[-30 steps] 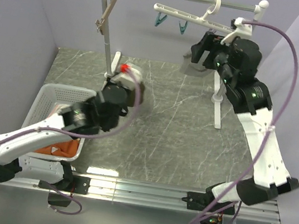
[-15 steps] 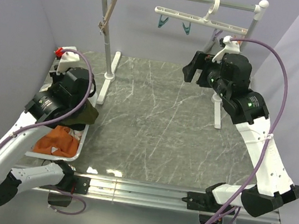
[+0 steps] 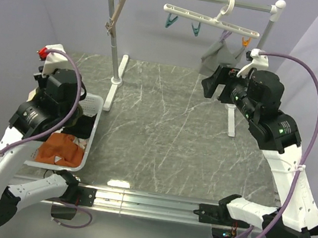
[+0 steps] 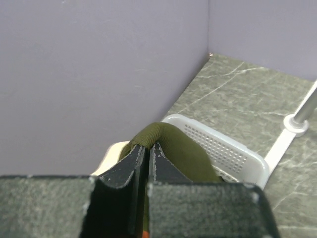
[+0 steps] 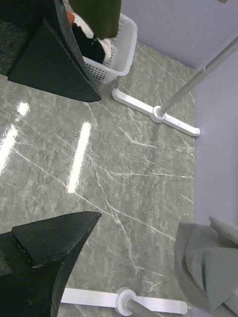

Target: Remove the underwear clipped to the hanger

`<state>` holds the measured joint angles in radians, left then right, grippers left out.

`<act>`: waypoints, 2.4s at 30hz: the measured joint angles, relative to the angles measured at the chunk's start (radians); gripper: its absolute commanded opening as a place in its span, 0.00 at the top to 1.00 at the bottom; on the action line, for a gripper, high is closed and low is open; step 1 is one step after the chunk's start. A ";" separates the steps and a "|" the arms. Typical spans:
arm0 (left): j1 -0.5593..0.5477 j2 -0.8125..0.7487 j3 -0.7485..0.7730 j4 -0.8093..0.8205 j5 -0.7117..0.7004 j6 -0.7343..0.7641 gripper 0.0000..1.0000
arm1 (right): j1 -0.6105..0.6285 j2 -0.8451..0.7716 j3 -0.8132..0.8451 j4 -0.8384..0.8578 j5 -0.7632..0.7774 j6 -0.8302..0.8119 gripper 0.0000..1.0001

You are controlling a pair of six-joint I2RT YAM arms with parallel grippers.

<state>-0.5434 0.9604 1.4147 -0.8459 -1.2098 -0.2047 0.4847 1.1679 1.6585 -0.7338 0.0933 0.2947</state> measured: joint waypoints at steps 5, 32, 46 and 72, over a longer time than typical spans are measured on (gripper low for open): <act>0.014 -0.027 -0.095 0.003 0.056 -0.067 0.99 | 0.000 -0.001 -0.022 -0.006 0.009 0.000 0.02; -0.028 0.120 -0.094 0.385 0.997 -0.089 0.01 | -0.143 -0.058 -0.091 -0.198 0.289 0.094 0.00; -0.237 0.680 -0.010 0.763 1.267 0.127 0.01 | -0.325 0.019 -0.060 -0.193 0.093 0.161 0.00; -0.032 1.584 0.805 1.339 1.653 0.097 0.01 | -0.330 -0.101 -0.237 -0.127 -0.140 0.195 0.02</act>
<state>-0.5758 2.5439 2.2196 0.4934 0.4431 -0.1078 0.1543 1.0664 1.4212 -0.8604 -0.0467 0.4900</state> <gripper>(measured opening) 0.995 0.984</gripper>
